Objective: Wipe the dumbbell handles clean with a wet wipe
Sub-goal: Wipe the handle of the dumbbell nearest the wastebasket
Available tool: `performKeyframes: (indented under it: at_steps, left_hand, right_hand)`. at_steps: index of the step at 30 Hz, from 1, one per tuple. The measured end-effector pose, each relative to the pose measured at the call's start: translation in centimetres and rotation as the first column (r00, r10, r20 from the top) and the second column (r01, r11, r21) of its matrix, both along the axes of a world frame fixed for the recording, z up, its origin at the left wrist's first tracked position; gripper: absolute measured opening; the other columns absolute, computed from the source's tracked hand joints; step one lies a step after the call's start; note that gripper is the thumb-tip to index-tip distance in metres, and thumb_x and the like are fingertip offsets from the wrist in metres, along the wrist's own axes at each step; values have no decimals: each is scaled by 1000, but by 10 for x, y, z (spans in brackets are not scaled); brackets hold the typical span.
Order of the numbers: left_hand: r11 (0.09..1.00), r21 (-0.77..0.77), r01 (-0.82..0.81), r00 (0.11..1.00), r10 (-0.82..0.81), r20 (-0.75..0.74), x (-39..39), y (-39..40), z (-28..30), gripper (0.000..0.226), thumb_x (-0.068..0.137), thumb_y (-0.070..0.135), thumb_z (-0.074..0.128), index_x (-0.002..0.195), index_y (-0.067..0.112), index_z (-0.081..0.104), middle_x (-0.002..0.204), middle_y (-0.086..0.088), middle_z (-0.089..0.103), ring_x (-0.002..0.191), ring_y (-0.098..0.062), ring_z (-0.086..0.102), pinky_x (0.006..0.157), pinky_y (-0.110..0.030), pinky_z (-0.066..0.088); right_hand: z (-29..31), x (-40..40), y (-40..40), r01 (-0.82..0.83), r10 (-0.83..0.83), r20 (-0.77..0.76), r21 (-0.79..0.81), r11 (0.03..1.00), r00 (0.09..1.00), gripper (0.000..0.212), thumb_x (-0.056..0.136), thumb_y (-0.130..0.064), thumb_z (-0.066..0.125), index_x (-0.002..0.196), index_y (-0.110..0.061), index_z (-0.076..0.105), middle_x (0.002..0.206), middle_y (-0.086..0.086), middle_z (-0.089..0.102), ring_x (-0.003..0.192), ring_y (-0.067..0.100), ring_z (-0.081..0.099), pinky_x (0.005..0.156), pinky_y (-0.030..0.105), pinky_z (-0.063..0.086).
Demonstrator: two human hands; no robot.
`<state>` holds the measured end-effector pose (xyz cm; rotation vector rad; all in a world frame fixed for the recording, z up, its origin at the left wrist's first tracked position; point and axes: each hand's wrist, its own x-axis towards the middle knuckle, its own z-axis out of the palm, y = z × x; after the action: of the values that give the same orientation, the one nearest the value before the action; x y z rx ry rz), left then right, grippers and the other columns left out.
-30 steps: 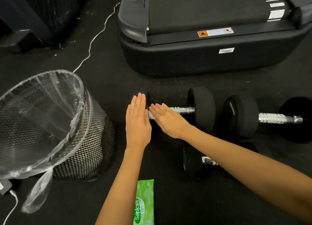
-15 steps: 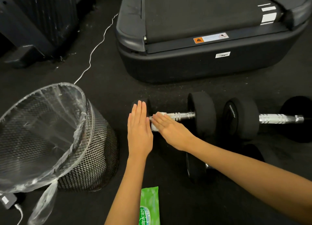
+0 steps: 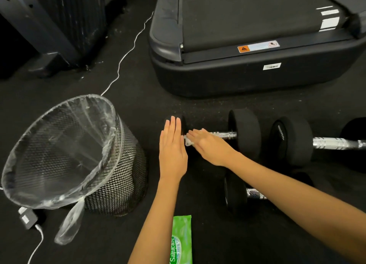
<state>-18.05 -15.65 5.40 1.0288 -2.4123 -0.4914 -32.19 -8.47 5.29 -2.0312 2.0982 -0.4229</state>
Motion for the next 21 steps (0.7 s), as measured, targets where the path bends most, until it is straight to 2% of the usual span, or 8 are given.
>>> performKeyframes:
  at_steps: [3,6,10,12,16,21]
  left_hand:
    - [1000,-10,1,1000,-1,7,1,1,1,54,105,17,32,155,19,12,164,4,6,150,-8,-4,123,-32,2]
    - [1000,-14,7,1000,-7,6,1,1,0,54,105,19,30,155,19,11,164,4,5,150,-8,-5,123,-34,3]
    - [1000,-4,8,1000,-8,-9,1,1,-3,53,105,17,31,155,20,12,164,5,5,150,-7,-5,124,-36,4]
    - [1000,-16,10,1000,-10,-16,1,0,-4,54,105,16,32,155,19,13,164,4,6,150,-8,-4,124,-36,4]
    - [1000,-18,12,1000,-13,-7,0,-1,-3,54,105,16,32,155,19,13,164,4,7,150,-7,-4,123,-34,3]
    - [1000,-8,17,1000,-17,-6,2,0,-1,53,105,18,32,155,20,13,163,6,5,150,-6,-5,123,-33,2]
  right_hand:
    - [0,-14,-2,107,-107,14,3,994,994,43,104,-17,41,147,-9,41,147,8,49,136,19,45,120,37,15]
    - [3,-11,-16,101,-100,-33,13,995,994,41,104,-18,42,144,-9,44,135,8,60,125,19,55,120,38,16]
    - [-9,1,0,6,-12,-105,-61,998,994,50,102,-13,45,150,-8,32,156,11,35,145,23,30,120,32,11]
    - [-12,-2,7,29,-37,-109,-76,997,993,50,104,-14,42,152,-8,29,158,10,31,147,22,27,119,29,7]
    - [-9,-1,-11,76,-87,-131,-88,993,988,50,101,-15,48,148,-5,36,150,12,44,140,22,39,120,34,17]
    - [-15,4,7,-30,8,-246,-85,996,969,50,95,-14,56,143,-4,45,149,15,45,140,27,39,118,36,18]
